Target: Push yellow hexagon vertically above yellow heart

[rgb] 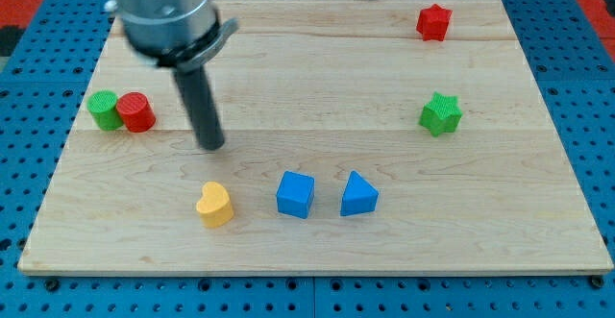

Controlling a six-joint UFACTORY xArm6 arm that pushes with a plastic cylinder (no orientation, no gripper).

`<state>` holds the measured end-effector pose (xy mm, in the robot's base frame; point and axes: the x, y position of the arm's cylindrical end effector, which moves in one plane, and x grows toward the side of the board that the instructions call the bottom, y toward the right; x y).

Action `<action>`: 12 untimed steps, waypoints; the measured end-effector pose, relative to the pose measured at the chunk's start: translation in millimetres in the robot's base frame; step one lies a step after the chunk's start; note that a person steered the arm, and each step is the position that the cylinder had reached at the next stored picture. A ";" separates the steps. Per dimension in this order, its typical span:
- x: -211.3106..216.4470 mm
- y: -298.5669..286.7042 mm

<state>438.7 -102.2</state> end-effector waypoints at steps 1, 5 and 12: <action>-82.4 4.9; -230.8 -95.0; -126.2 -20.9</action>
<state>312.6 -123.1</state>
